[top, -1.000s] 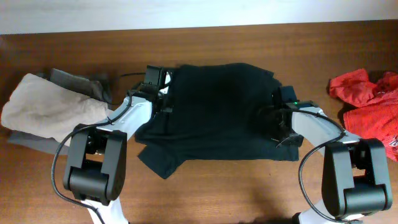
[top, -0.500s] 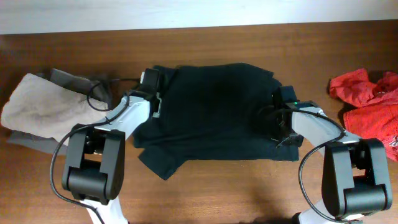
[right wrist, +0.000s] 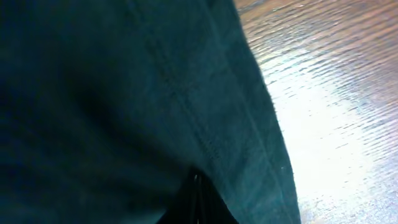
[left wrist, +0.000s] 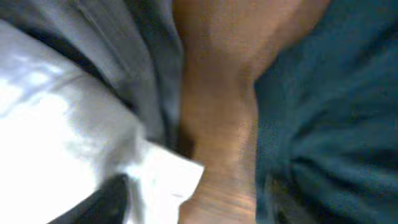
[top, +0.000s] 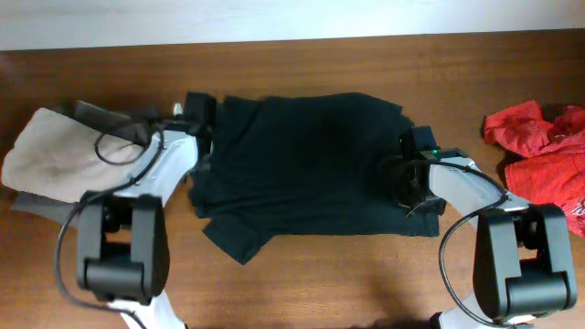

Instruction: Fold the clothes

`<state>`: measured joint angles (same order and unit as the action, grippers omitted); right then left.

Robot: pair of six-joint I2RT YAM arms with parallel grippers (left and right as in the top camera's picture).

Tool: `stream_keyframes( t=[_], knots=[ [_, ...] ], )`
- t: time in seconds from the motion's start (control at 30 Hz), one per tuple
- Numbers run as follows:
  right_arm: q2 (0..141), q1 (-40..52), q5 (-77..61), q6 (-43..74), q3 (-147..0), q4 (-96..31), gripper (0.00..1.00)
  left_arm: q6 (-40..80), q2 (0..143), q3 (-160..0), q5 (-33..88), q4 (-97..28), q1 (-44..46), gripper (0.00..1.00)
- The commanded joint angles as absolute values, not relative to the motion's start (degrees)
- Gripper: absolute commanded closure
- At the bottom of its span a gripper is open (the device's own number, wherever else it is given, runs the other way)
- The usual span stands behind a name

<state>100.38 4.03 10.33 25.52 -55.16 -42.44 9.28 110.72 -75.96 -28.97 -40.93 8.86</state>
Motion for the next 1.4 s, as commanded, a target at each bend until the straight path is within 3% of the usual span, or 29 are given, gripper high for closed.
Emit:
stream_keyframes(
  t=[0.0, 0.1, 0.23, 0.3, 0.33, 0.37, 0.5, 0.6, 0.77, 0.97, 1.2, 1.3, 1.37],
  knots=[
    [94.32, 3.73, 7.88, 22.24, -55.75, -43.13, 0.94, 9.34, 100.68, -84.60, -23.40, -46.28, 9.10, 0.14],
    [88.47, 3.73, 5.74, 20.14, -55.79, -43.66, 0.91, 9.34, 95.79, -88.31, -17.91, -52.25, 9.10, 0.15],
    [77.41, 3.73, 2.90, 17.93, -55.79, -46.46, 0.84, 9.37, 87.88, -89.34, -16.49, -58.35, 9.10, 0.31],
    [72.10, 3.73, 1.74, 17.41, -55.83, -48.18, 0.80, 9.39, 83.92, -89.34, -15.77, -60.90, 9.10, 0.32],
    [68.88, 3.75, 0.99, 17.10, -55.83, -49.25, 0.76, 9.39, 81.84, -89.32, -15.79, -62.43, 9.10, 0.33],
    [61.45, 3.77, -1.39, 17.15, -55.83, -51.96, 0.62, 9.87, 76.09, -89.30, -15.25, -67.59, 9.10, 0.39],
    [53.12, 3.77, -4.54, 17.63, -55.83, -55.83, 0.53, 11.57, 69.89, -88.90, -12.45, -74.54, 9.10, 0.40],
    [50.72, 3.77, -4.54, 20.86, -55.81, -59.20, 0.54, 11.55, 67.31, -86.30, -7.97, -77.95, 9.10, 0.39],
    [53.04, 3.77, -4.51, 22.11, -54.52, -60.95, 0.65, 8.99, 66.30, -73.73, 3.75, -76.88, 9.10, 0.39],
    [63.75, 3.77, -4.54, 22.98, -54.26, -58.98, 0.85, 6.76, 68.49, -54.83, 13.30, -64.64, 9.10, 0.42],
    [74.37, 3.77, -5.08, 22.96, -54.26, -54.04, 0.90, 6.79, 75.88, -43.81, 12.14, -49.63, 9.10, 0.46],
    [76.16, 3.77, -6.02, 22.96, -54.26, -53.06, 0.91, 6.76, 79.77, -42.24, 11.97, -43.44, 9.10, 0.52],
    [76.47, 3.77, -6.02, 22.96, -54.26, -52.88, 0.91, 6.79, 83.09, -41.50, 12.01, -39.68, 9.10, 0.68]
  ],
)
